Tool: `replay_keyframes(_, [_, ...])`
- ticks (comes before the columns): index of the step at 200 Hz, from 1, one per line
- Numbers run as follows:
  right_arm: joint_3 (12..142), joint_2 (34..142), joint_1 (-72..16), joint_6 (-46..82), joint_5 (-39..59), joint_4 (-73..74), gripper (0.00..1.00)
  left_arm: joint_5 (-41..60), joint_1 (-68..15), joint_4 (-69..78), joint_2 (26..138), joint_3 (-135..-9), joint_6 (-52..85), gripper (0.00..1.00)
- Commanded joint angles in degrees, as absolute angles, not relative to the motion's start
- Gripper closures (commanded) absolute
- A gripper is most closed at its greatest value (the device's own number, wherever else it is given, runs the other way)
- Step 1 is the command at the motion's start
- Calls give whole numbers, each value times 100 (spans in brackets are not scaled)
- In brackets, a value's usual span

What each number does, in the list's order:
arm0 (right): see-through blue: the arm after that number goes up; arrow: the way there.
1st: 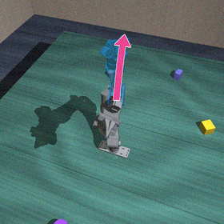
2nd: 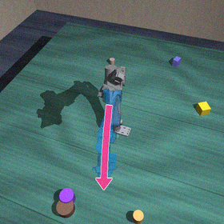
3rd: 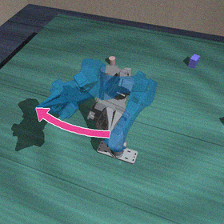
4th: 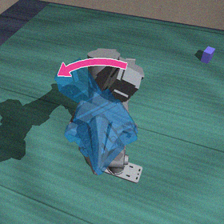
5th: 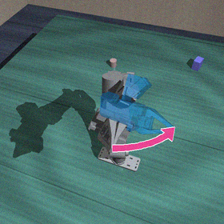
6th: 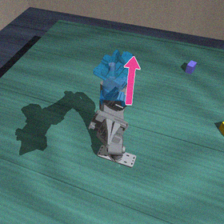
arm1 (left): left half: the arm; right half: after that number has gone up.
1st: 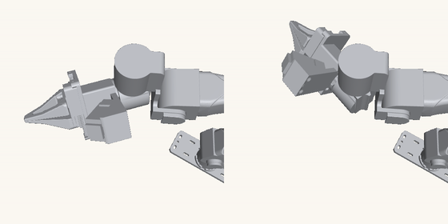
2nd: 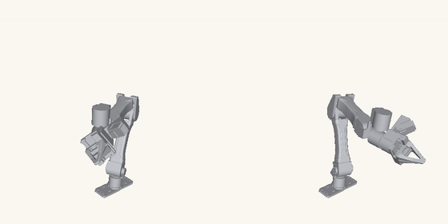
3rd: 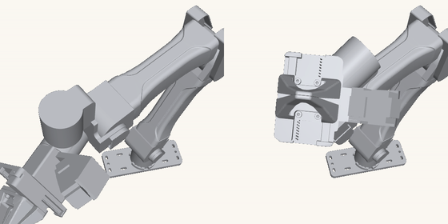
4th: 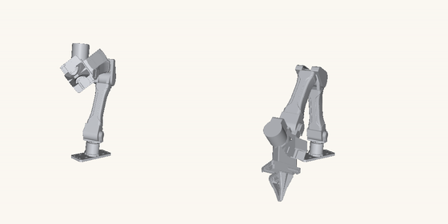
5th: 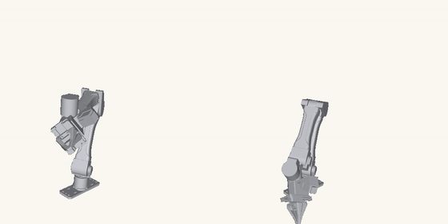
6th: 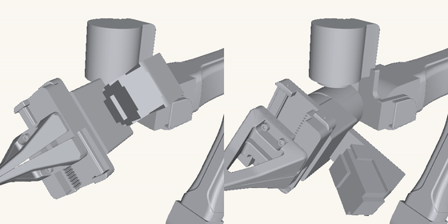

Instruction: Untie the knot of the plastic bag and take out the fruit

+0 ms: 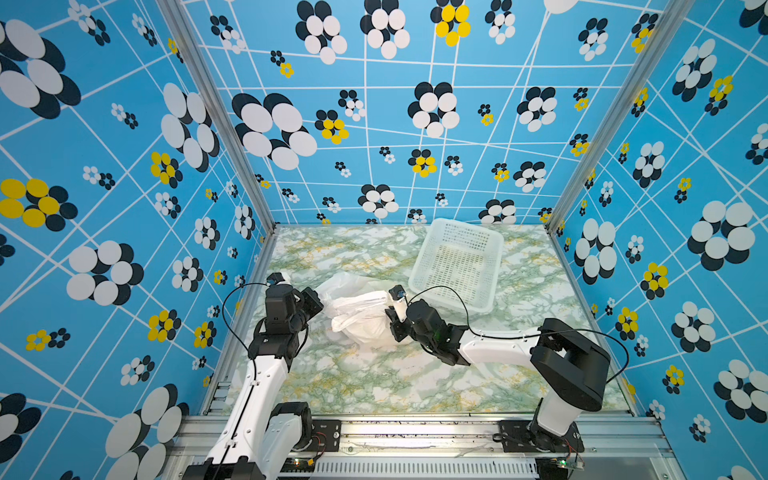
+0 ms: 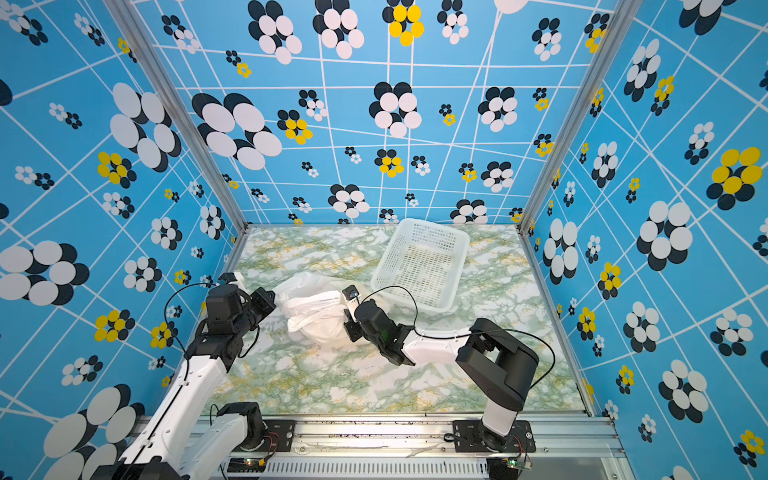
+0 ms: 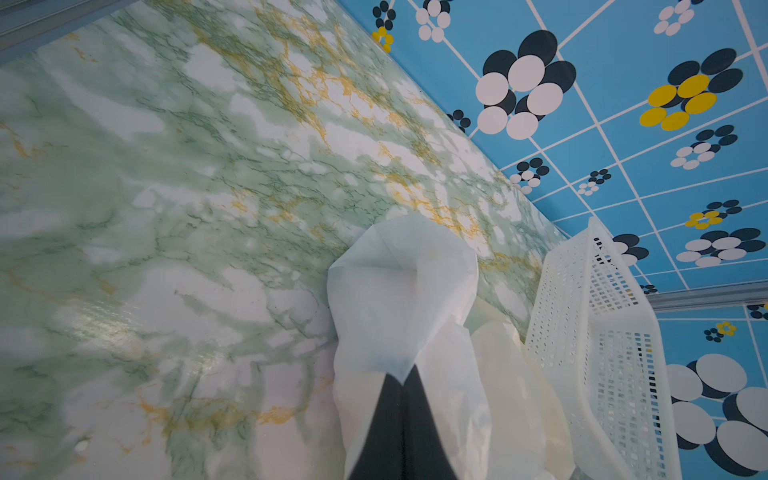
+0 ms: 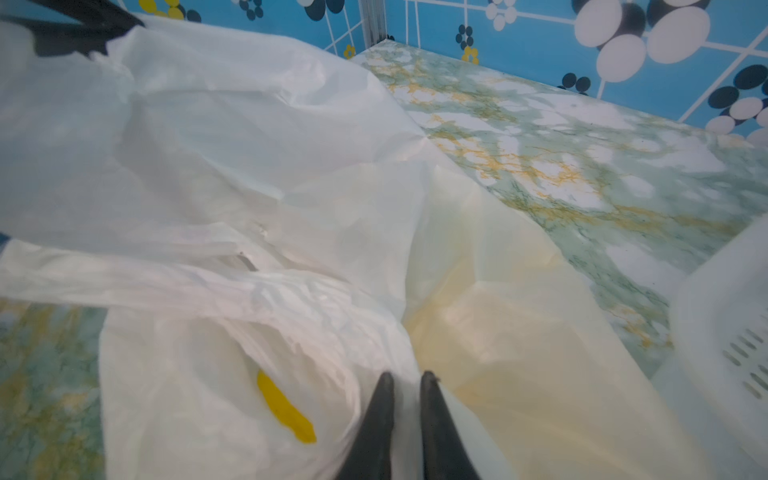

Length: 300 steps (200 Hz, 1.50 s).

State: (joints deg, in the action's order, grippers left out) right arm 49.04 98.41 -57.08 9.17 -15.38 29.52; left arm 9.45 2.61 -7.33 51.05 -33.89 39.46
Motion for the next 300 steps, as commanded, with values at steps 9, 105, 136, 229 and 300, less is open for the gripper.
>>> replay_keyframes(9, [4201,9248,-5664,1145,-2379,3810,99,831,334,-697,4918,-3290,3936,100])
replay_keyframes(105, [2849,9255,-5669,2269,-3072,5776,91,992,315,-528,4556,-3133,3848,89])
replay_keyframes(136, [2830,8986,-5682,2259,-3006,5613,81,1004,285,-656,4142,-3179,3657,74])
replay_keyframes(229, [3353,8567,-5813,614,-2067,4314,16,309,-1540,-17,2052,-2633,2257,4])
replay_keyframes(300, [4322,9266,-5874,-154,-2334,3169,11,-884,-3127,25,2035,-2366,1512,1])
